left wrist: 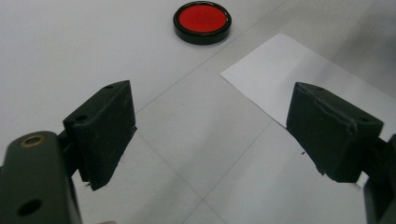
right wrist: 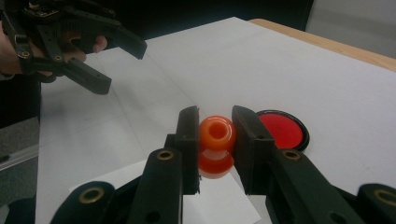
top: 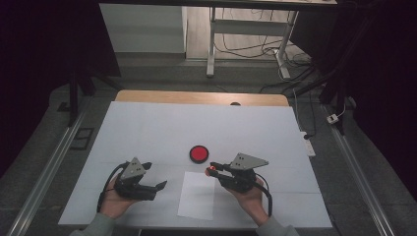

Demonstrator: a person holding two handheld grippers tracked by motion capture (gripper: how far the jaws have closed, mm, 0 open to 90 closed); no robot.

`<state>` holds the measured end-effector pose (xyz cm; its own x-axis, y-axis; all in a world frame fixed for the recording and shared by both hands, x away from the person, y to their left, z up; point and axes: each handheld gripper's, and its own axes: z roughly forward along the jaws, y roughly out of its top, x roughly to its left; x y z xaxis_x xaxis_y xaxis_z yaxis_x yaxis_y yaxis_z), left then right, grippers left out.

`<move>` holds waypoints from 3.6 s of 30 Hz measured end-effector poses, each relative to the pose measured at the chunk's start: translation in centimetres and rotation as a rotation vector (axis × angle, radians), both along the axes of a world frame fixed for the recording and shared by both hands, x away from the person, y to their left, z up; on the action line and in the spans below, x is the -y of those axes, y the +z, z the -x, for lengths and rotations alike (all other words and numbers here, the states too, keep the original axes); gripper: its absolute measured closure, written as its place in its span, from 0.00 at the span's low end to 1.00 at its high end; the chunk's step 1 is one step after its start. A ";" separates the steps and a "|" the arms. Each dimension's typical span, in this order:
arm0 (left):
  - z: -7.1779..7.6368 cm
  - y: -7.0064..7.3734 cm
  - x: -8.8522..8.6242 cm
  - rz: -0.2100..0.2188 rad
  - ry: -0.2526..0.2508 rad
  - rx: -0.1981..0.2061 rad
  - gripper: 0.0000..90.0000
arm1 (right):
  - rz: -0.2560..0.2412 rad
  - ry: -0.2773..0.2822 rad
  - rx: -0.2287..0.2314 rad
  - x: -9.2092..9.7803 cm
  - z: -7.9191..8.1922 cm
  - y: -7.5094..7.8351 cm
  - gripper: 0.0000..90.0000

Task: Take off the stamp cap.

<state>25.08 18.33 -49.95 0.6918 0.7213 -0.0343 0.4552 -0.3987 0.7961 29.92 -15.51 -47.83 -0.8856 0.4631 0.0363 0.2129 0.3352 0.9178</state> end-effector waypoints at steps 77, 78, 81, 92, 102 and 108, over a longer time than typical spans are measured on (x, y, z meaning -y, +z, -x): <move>-2.7 1.2 10.2 -0.014 -0.226 0.058 0.27 | 0.001 0.004 0.008 -0.2 0.1 0.1 0.80; -2.7 1.2 10.2 -0.017 -0.226 0.060 0.27 | 0.001 0.003 0.008 -0.2 0.1 0.1 0.80; -2.7 1.2 10.3 -0.014 -0.224 0.062 0.28 | -0.003 0.002 0.008 -0.1 0.1 0.1 0.80; -2.6 0.7 11.8 -0.048 -0.237 0.089 0.37 | -0.006 0.013 -0.001 -0.3 0.2 0.0 0.80; -2.6 0.4 12.3 -0.059 -0.226 0.115 0.48 | -0.013 0.016 -0.008 -0.3 0.1 0.0 0.80; -2.5 0.2 12.6 -0.069 -0.232 0.126 0.53 | -0.017 0.019 -0.014 -0.3 0.1 -0.1 0.80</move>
<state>27.59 5.75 -49.76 0.8343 0.5410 0.1063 0.2445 -0.5358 0.8082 29.78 -15.25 -47.92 -0.8935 0.4456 0.0561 0.2192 0.3236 0.9205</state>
